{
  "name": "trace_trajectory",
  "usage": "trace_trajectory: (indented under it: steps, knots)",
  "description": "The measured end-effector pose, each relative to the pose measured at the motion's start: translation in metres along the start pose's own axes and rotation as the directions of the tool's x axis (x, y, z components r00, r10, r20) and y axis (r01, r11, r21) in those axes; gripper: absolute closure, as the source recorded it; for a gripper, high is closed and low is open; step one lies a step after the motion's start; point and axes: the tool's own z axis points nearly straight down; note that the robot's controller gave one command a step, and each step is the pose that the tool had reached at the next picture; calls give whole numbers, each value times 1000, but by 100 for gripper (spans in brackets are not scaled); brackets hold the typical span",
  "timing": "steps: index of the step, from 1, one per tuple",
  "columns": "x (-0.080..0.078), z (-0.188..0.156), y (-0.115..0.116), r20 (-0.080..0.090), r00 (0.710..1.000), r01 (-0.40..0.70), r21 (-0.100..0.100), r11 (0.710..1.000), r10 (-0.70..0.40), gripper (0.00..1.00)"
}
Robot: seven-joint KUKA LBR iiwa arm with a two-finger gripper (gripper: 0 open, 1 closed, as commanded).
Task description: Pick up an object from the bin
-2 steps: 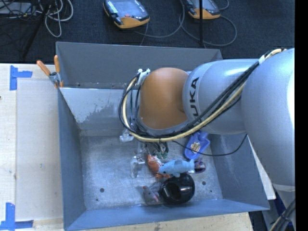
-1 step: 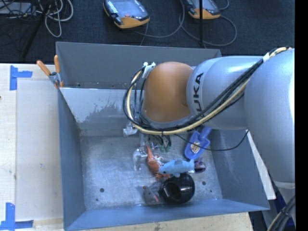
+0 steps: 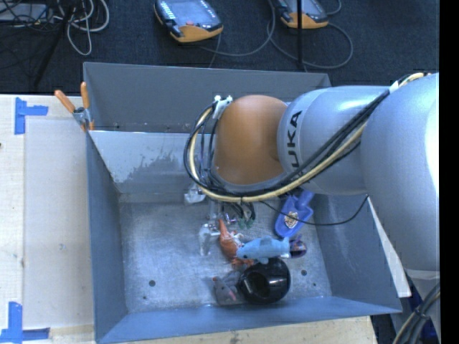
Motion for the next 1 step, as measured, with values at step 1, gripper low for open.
trace_trajectory:
  steps: [1]
  knots:
    - [22, 21, 12, -7, 984, 179, 0, 984, -179, 0]
